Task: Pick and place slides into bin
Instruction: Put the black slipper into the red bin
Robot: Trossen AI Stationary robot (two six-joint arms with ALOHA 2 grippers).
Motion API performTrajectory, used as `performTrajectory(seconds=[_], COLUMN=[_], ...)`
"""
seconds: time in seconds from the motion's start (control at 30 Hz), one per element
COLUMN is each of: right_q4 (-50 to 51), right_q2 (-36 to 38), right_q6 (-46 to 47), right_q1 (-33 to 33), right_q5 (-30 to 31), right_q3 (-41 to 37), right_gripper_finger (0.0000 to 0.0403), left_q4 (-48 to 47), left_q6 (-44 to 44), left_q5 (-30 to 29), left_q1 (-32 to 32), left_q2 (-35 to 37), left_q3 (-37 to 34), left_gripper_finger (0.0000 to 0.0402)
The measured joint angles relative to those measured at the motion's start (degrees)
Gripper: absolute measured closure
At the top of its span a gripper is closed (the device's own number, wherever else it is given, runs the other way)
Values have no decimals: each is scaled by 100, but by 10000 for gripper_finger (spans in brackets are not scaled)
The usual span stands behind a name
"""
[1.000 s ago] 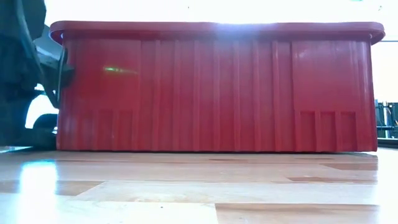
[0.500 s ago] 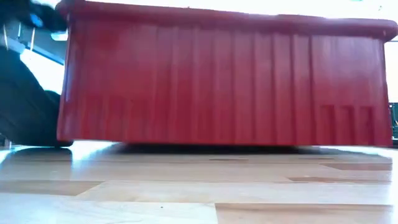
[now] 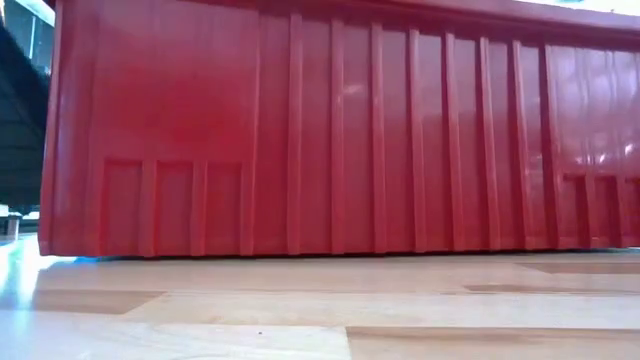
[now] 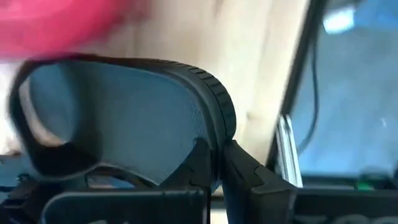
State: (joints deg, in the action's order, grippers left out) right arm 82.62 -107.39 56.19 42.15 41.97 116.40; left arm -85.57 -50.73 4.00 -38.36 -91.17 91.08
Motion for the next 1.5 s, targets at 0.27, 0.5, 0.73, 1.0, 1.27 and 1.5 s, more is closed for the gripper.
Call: performTrajectory(seconds=[0.27,0.5,0.73,1.0,1.27,1.5], right_q4=[-197,261,342,342,335,326], right_q2=[0,0,0,0,0,0], right_q6=[-117,-106,-119,-119,-91,-77], right_q1=[-42,165,191,84,24,22], right_q5=[-216,-48,390,501,501,417], right_q3=[0,0,0,0,0,0], right_gripper_finger=[263,263,263,263,263,263], left_q4=[-246,-423,-88,714,1263,1208], left_q6=[-273,-490,-725,-252,1993,3367], left_q5=[-105,269,361,-1394,-3519,-4856], left_q1=[-34,-350,-751,-927,-926,-923], left_q2=[-77,-88,-79,-75,-83,-82], left_q3=[-24,898,2397,3558,3976,3963], left_gripper_finger=[401,401,401,401,401,401])
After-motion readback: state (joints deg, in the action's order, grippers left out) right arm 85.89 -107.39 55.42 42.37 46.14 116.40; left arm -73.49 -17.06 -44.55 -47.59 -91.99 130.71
